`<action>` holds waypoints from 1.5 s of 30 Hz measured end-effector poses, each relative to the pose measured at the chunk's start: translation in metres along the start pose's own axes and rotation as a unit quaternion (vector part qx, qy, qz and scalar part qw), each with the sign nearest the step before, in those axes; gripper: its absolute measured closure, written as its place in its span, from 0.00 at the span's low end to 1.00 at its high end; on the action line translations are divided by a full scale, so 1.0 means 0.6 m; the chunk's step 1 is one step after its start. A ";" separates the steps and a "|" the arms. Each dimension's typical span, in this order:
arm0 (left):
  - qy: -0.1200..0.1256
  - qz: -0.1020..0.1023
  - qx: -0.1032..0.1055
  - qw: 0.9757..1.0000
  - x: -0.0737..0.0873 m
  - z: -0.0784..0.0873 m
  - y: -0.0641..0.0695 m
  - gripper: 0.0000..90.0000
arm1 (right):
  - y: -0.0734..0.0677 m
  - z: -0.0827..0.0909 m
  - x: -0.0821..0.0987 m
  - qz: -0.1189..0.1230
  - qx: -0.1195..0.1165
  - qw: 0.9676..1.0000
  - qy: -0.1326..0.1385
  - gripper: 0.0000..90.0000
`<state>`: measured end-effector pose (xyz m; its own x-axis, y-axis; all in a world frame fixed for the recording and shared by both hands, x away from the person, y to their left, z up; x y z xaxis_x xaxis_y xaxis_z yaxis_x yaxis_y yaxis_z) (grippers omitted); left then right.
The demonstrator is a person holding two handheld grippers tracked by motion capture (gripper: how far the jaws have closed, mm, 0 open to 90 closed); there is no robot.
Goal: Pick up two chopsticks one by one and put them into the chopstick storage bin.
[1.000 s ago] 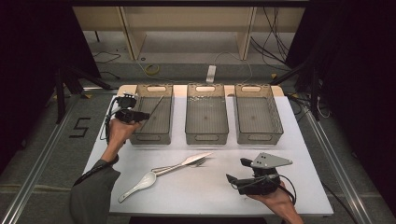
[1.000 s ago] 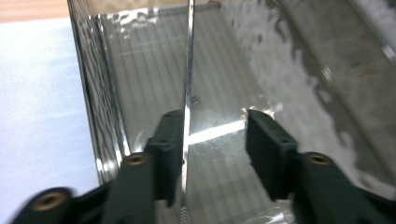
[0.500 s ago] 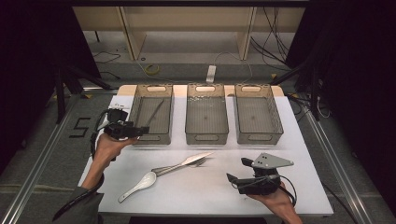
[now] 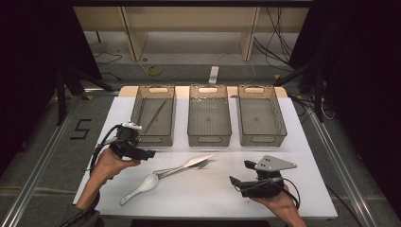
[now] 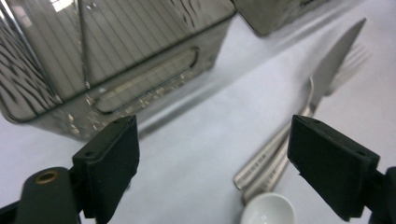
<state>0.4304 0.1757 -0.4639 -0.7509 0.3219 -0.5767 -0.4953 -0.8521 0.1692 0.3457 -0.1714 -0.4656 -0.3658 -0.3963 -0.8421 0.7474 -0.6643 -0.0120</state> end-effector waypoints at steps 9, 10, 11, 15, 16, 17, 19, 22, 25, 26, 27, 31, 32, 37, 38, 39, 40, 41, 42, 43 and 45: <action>-0.012 -0.028 0.000 1.000 0.030 -0.002 0.024 0.18 | 0.007 0.000 0.002 -0.008 0.012 1.000 0.006 0.26; -0.013 -0.035 -0.003 0.999 0.031 -0.003 0.026 0.18 | 0.008 0.001 0.002 -0.010 0.011 1.000 0.006 0.26; -0.016 -0.036 -0.002 0.999 0.033 -0.003 0.028 0.18 | 0.010 0.001 0.002 -0.011 0.013 1.000 0.008 0.26; -0.025 -0.049 0.001 0.999 0.039 -0.005 0.037 0.18 | 0.014 0.003 0.002 -0.015 0.016 1.000 0.011 0.26; -0.029 -0.052 0.000 0.998 0.041 -0.006 0.038 0.18 | 0.014 0.003 0.002 -0.016 0.017 1.000 0.012 0.26; -0.033 -0.055 0.001 0.998 0.043 -0.007 0.038 0.18 | 0.015 0.003 0.003 -0.017 0.017 1.000 0.012 0.26; -0.036 -0.057 0.001 0.998 0.047 -0.008 0.040 0.18 | 0.015 0.004 0.002 -0.017 0.017 1.000 0.014 0.26; -0.042 -0.061 0.002 0.997 0.053 -0.008 0.043 0.18 | 0.016 0.005 0.003 -0.018 0.018 1.000 0.015 0.26; -0.051 -0.064 0.006 0.997 0.060 -0.007 0.045 0.18 | 0.018 0.005 0.003 -0.020 0.019 0.999 0.018 0.26; -0.055 -0.068 0.001 0.996 0.062 -0.008 0.043 0.18 | 0.019 0.004 0.004 -0.020 0.019 0.999 0.018 0.26; -0.060 -0.069 -0.002 0.996 0.065 -0.007 0.042 0.18 | 0.019 0.004 0.005 -0.020 0.019 0.999 0.016 0.26; -0.076 -0.071 -0.008 0.995 0.074 -0.010 0.038 0.18 | 0.020 0.003 0.006 -0.021 0.019 0.999 0.014 0.26; -0.082 -0.075 -0.011 0.994 0.077 -0.011 0.038 0.18 | 0.020 0.003 0.006 -0.021 0.018 1.000 0.014 0.26; -0.097 -0.080 -0.013 0.992 0.087 -0.013 0.041 0.18 | 0.018 0.003 0.006 -0.017 0.018 1.000 0.014 0.26; -0.101 -0.084 -0.014 0.991 0.088 -0.013 0.040 0.18 | 0.018 0.003 0.006 -0.018 0.018 1.000 0.013 0.26; -0.101 -0.083 -0.014 0.991 0.090 -0.013 0.041 0.18 | 0.018 0.003 0.006 -0.019 0.018 1.000 0.014 0.26; -0.104 -0.085 -0.015 0.991 0.092 -0.013 0.040 0.18 | 0.019 0.003 0.006 -0.019 0.018 1.000 0.013 0.26; -0.106 -0.083 -0.017 0.991 0.094 -0.013 0.039 0.18 | 0.019 0.003 0.006 -0.019 0.019 1.000 0.013 0.26; -0.109 -0.084 -0.018 0.990 0.096 -0.013 0.038 0.18 | 0.018 0.003 0.006 -0.019 0.019 1.000 0.013 0.26; -0.112 -0.086 -0.020 0.990 0.098 -0.013 0.036 0.18 | 0.018 0.002 0.006 -0.018 0.019 1.000 0.013 0.26; -0.116 -0.084 -0.024 0.989 0.101 -0.013 0.033 0.18 | 0.018 0.002 0.006 -0.017 0.020 1.000 0.012 0.26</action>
Point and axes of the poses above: each handheld gripper's, and its own axes: z roughly backward along the jaws, x roughly out of its underside, y roughly to its right, the point moved 7 cm from there along -z, roughly forward along the jaws, and after that the axes turned 5 degrees about z, right-handed, at the moved point
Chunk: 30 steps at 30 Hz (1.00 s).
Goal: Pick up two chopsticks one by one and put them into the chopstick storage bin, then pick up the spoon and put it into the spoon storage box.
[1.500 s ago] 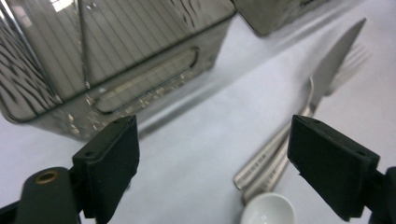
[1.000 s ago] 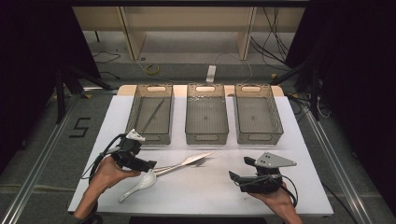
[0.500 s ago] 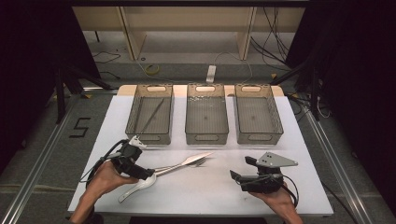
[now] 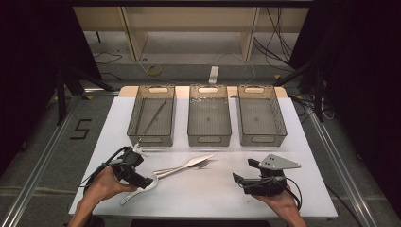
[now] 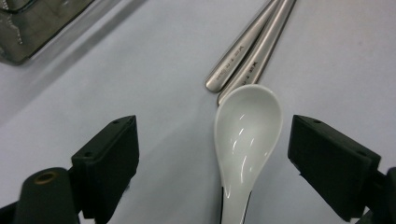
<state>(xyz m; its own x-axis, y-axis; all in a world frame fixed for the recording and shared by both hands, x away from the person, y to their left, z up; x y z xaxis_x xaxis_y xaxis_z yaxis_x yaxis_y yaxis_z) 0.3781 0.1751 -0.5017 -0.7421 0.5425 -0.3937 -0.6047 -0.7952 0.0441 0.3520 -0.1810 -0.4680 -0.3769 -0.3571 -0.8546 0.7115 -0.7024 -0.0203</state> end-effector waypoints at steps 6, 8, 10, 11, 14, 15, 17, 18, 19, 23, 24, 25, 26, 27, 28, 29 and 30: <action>-0.012 -0.001 0.005 1.000 0.008 -0.005 0.004 0.18 | -0.001 -0.002 0.001 -0.001 -0.002 1.000 -0.003 0.26; -0.017 -0.002 0.004 1.000 0.008 -0.007 0.003 0.18 | -0.003 -0.003 0.001 0.003 -0.003 1.000 -0.005 0.26; -0.022 -0.003 0.003 1.000 0.009 -0.008 0.002 0.18 | -0.004 -0.003 0.001 0.004 -0.004 1.000 -0.006 0.26; -0.026 -0.004 0.005 1.000 0.010 -0.009 0.003 0.18 | -0.004 -0.003 0.001 0.003 -0.004 1.000 -0.005 0.26; -0.039 -0.007 0.005 0.999 0.014 -0.013 0.006 0.18 | -0.002 -0.002 0.001 0.002 -0.003 1.000 -0.004 0.26; -0.041 -0.008 0.004 0.999 0.015 -0.015 0.006 0.18 | -0.002 -0.002 0.001 0.002 -0.003 1.000 -0.003 0.26; -0.048 -0.009 0.006 0.999 0.017 -0.016 0.006 0.18 | -0.002 -0.001 0.001 0.003 -0.002 1.000 -0.003 0.26; -0.049 -0.009 0.006 0.999 0.018 -0.016 0.005 0.18 | -0.003 -0.001 0.001 0.004 -0.002 1.000 -0.003 0.26; -0.050 -0.008 0.006 0.999 0.018 -0.015 0.005 0.19 | -0.003 -0.001 0.001 0.004 -0.002 1.000 -0.003 0.26; -0.054 -0.008 0.018 0.998 0.019 -0.012 0.007 0.20 | -0.003 -0.001 0.000 0.005 -0.001 1.000 -0.004 0.26; -0.057 -0.010 0.015 0.998 0.020 -0.012 0.006 0.21 | -0.003 -0.001 0.000 0.005 -0.001 1.000 -0.005 0.26; -0.060 -0.011 0.015 0.998 0.021 -0.013 0.007 0.23 | -0.003 -0.001 0.001 0.005 -0.001 1.000 -0.006 0.26; -0.065 -0.013 0.017 0.998 0.024 -0.014 0.008 0.24 | -0.003 -0.001 0.001 0.005 -0.001 1.000 -0.006 0.26; -0.070 -0.014 0.020 0.997 0.027 -0.015 0.009 0.25 | -0.003 0.000 0.000 0.006 0.000 1.000 -0.005 0.26; -0.073 -0.015 0.022 0.997 0.029 -0.016 0.010 0.27 | -0.003 0.000 0.000 0.005 -0.001 1.000 -0.005 0.26; -0.079 -0.014 0.026 0.996 0.032 -0.016 0.011 0.29 | -0.003 0.000 -0.001 0.005 -0.001 1.000 -0.004 0.26; -0.083 -0.014 0.026 0.996 0.033 -0.016 0.011 0.31 | -0.003 -0.001 -0.001 0.005 -0.001 1.000 -0.003 0.26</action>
Point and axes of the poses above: each handheld gripper's, and its own axes: z roughly backward along the jaws, x roughly out of its underside, y roughly to its right, the point moved 7 cm from there along -z, roughly forward along the jaws, and after that the axes turned 5 degrees about z, right-handed, at the moved point
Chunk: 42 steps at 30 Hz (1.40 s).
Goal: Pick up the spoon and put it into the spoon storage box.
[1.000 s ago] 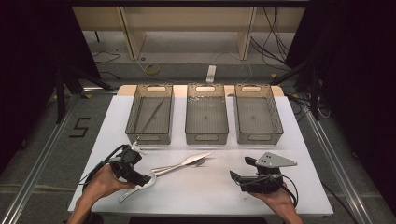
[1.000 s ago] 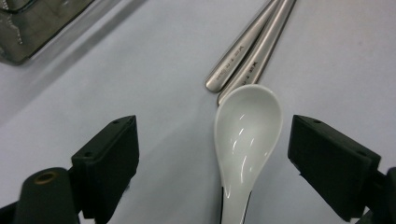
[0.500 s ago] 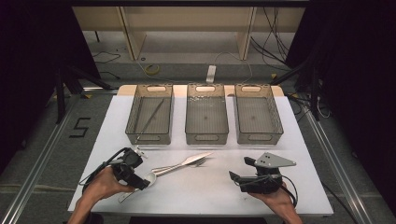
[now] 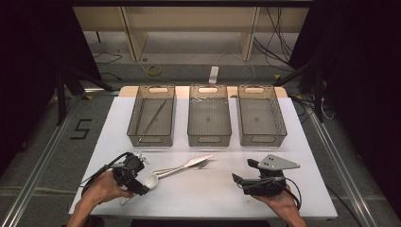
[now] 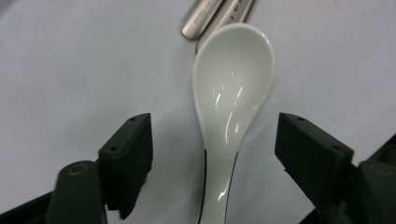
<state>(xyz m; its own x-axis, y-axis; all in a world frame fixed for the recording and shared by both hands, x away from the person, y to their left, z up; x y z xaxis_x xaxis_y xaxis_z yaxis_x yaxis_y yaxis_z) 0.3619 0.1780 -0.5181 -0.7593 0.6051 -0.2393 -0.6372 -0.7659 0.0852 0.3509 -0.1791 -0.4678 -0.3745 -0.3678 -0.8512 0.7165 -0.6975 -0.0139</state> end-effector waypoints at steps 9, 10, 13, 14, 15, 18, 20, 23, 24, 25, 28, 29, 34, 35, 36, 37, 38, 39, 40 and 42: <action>-0.015 -0.005 0.008 1.000 0.013 -0.004 0.004 0.45 | -0.001 -0.003 0.003 0.003 -0.002 1.000 -0.008 0.27; -0.017 -0.005 0.008 1.000 0.015 -0.005 0.005 0.47 | -0.001 -0.004 0.004 0.002 -0.001 1.000 -0.009 0.27; -0.017 -0.005 0.011 1.000 0.020 -0.006 0.005 0.51 | -0.002 -0.003 0.004 0.005 0.000 1.000 -0.011 0.27; -0.019 -0.007 0.010 1.000 0.022 -0.006 0.004 0.53 | -0.002 -0.003 0.003 0.004 0.000 1.000 -0.011 0.27; -0.019 -0.006 0.010 1.000 0.023 -0.007 0.003 0.55 | -0.002 -0.003 0.003 0.005 0.000 1.000 -0.010 0.27; -0.023 -0.008 0.008 1.000 0.028 -0.008 0.003 0.60 | -0.003 -0.004 0.003 0.005 -0.001 1.000 -0.010 0.27; -0.024 -0.009 0.010 1.000 0.031 -0.009 0.003 0.62 | -0.004 -0.004 0.003 0.006 -0.001 1.000 -0.011 0.27; -0.031 -0.010 0.006 0.999 0.034 -0.011 0.000 0.67 | -0.003 -0.004 0.003 0.006 -0.001 1.000 -0.011 0.27; -0.031 -0.010 0.006 0.999 0.034 -0.011 0.000 0.68 | -0.003 -0.004 0.003 0.005 0.000 1.000 -0.010 0.27; -0.031 -0.010 0.007 0.999 0.035 -0.012 0.000 0.69 | -0.002 -0.003 0.003 0.004 0.000 1.000 -0.010 0.27; -0.029 -0.009 0.005 1.000 0.035 -0.012 -0.002 0.73 | -0.003 -0.003 0.003 0.005 0.000 1.000 -0.010 0.27; -0.028 -0.010 0.003 1.000 0.035 -0.012 -0.002 0.74 | -0.003 -0.004 0.003 0.006 0.000 1.000 -0.011 0.27; -0.029 -0.024 -0.007 0.999 0.035 -0.013 -0.001 0.78 | -0.004 -0.004 0.003 0.006 0.000 1.000 -0.010 0.27; -0.028 -0.024 -0.009 0.999 0.035 -0.013 -0.002 0.80 | -0.004 -0.004 0.003 0.007 0.000 1.000 -0.010 0.27; -0.027 -0.025 -0.008 0.999 0.036 -0.013 -0.002 0.80 | -0.004 -0.003 0.003 0.007 -0.001 1.000 -0.010 0.27; -0.025 -0.025 -0.007 0.999 0.036 -0.013 -0.002 0.80 | -0.004 -0.003 0.003 0.007 -0.001 1.000 -0.010 0.28; -0.025 -0.025 -0.007 0.999 0.036 -0.013 -0.002 0.81 | -0.004 -0.003 0.002 0.007 -0.001 1.000 -0.009 0.28; -0.025 -0.025 -0.007 0.999 0.036 -0.012 -0.002 0.81 | -0.004 -0.003 0.002 0.007 -0.001 1.000 -0.009 0.28; -0.025 -0.024 -0.006 0.999 0.036 -0.012 -0.003 0.81 | -0.003 -0.003 0.002 0.007 -0.001 1.000 -0.009 0.28; -0.023 -0.024 -0.004 0.999 0.036 -0.011 -0.005 0.81 | -0.003 -0.003 0.002 0.006 -0.001 1.000 -0.009 0.28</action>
Point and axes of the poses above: each handheld gripper's, and its own axes: z roughly backward along the jaws, x roughly out of its underside, y roughly to its right, the point moved 7 cm from there along -z, roughly forward along the jaws, and after that the axes turned 5 degrees about z, right-handed, at the moved point
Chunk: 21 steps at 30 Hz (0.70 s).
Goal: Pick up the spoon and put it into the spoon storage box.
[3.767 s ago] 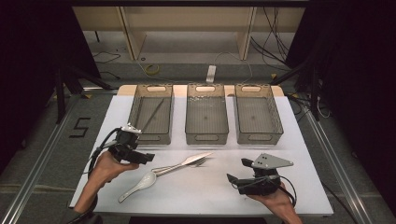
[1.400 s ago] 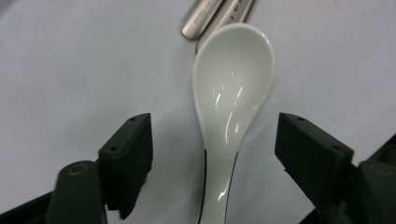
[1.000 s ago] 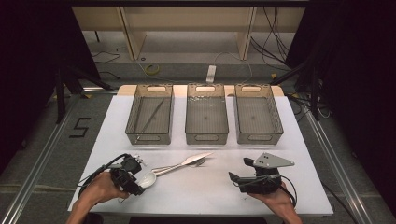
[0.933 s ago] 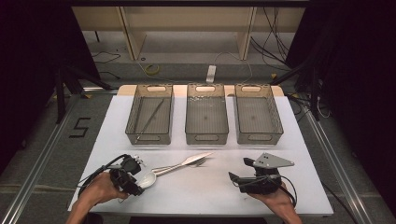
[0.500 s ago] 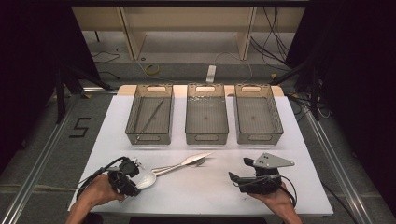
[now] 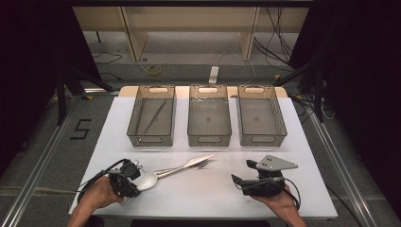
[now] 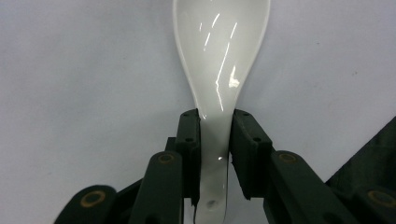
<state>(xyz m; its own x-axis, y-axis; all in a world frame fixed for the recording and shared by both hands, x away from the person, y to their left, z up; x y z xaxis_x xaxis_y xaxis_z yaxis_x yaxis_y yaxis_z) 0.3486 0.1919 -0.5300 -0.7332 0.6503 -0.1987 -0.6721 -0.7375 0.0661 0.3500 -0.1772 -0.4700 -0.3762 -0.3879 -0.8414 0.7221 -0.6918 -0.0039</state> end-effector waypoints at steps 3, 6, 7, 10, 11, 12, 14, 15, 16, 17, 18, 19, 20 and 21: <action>0.006 0.004 0.005 1.000 0.001 0.002 -0.002 0.81 | 0.000 0.001 0.000 0.000 0.002 1.000 0.000 0.28; 0.016 0.006 0.010 1.000 -0.001 0.008 -0.002 0.82 | 0.001 0.002 -0.001 0.000 0.001 1.000 0.001 0.28; 0.019 0.006 0.011 1.000 -0.002 0.010 -0.003 0.82 | 0.001 0.002 -0.001 0.000 0.001 1.000 0.001 0.28; 0.031 0.014 0.018 0.999 -0.005 0.014 -0.003 0.82 | 0.001 0.001 0.000 0.000 0.001 1.000 0.001 0.28; 0.034 0.013 0.017 0.999 -0.006 0.015 -0.003 0.82 | 0.000 0.001 0.000 0.000 0.002 1.000 0.001 0.28; 0.040 0.015 0.018 0.999 -0.007 0.017 -0.003 0.82 | 0.000 0.001 -0.001 -0.001 0.001 1.000 0.001 0.28; 0.045 0.015 0.019 0.999 -0.009 0.022 -0.004 0.82 | 0.001 0.001 0.000 0.000 0.001 1.000 0.001 0.28; 0.051 0.018 0.020 0.998 -0.010 0.025 -0.004 0.82 | 0.001 0.002 0.000 0.000 0.001 1.000 0.001 0.28; 0.058 0.019 0.020 0.998 -0.012 0.027 -0.004 0.82 | 0.001 0.002 0.000 0.000 0.001 1.000 0.000 0.28; 0.061 0.020 0.024 0.998 -0.013 0.030 -0.003 0.82 | 0.001 0.002 0.000 0.000 0.002 1.000 0.000 0.28; 0.066 0.021 0.026 0.997 -0.015 0.032 -0.002 0.82 | 0.001 0.002 0.000 -0.001 0.002 1.000 0.000 0.28; 0.071 0.022 0.028 0.997 -0.016 0.035 -0.002 0.82 | 0.001 0.002 0.000 0.000 0.002 1.000 0.000 0.28; 0.074 0.022 0.031 0.997 -0.018 0.037 0.000 0.82 | 0.001 0.002 0.000 0.000 0.002 1.000 0.000 0.28; 0.079 0.024 0.033 0.996 -0.020 0.040 0.001 0.82 | 0.001 0.002 0.000 0.000 0.002 1.000 0.000 0.28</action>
<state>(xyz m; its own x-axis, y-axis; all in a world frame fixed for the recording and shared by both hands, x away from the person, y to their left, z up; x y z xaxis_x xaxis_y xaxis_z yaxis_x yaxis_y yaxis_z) 0.3548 0.1880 -0.5042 -0.7426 0.5745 -0.3442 -0.6462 -0.7498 0.1425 0.3500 -0.1784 -0.4694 -0.3766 -0.3874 -0.8414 0.7194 -0.6946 -0.0021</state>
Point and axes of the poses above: each handheld gripper's, and its own axes: z roughly backward along the jaws, x roughly out of its underside, y roughly to its right, the point moved 7 cm from there along -z, roughly forward along the jaws, and after that the axes turned 5 degrees about z, right-handed, at the moved point
